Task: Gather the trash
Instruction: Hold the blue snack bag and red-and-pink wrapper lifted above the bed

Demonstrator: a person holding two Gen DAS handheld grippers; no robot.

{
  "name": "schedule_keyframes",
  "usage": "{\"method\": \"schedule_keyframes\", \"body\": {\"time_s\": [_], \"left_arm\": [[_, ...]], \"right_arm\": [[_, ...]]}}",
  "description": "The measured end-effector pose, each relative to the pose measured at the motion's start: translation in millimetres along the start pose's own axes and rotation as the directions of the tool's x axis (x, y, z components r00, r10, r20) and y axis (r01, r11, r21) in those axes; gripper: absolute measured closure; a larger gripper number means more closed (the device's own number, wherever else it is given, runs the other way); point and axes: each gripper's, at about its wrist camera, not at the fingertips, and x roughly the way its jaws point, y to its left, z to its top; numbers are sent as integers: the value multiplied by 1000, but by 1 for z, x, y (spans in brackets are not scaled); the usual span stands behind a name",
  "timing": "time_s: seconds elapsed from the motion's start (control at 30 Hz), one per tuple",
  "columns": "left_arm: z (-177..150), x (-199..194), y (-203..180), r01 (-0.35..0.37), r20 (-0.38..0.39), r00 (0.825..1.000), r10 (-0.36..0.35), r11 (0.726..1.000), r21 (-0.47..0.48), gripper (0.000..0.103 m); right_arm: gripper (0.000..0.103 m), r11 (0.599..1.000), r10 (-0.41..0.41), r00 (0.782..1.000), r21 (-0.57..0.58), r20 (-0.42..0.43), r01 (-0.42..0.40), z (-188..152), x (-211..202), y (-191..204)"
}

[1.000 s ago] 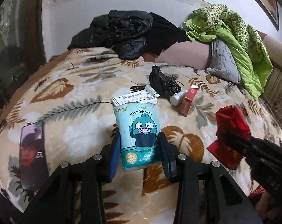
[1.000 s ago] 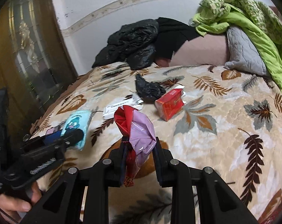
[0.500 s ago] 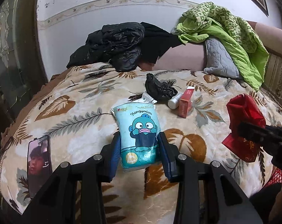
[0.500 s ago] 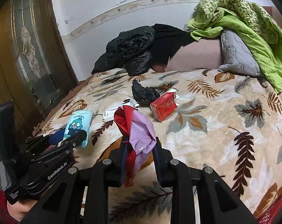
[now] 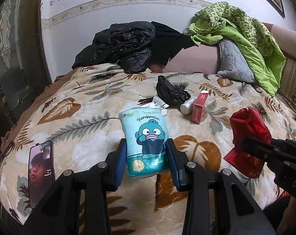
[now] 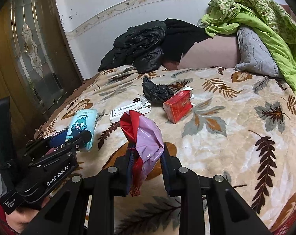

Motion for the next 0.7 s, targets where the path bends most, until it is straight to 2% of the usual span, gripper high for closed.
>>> {"method": "schedule_keyframes", "body": {"time_s": [0.7], "left_arm": [[-1, 0, -3, 10, -3, 1000, -10, 1000, -4, 65]], "right_arm": [[76, 1000, 3, 1000, 5, 5, -3, 0, -1, -2]]}}
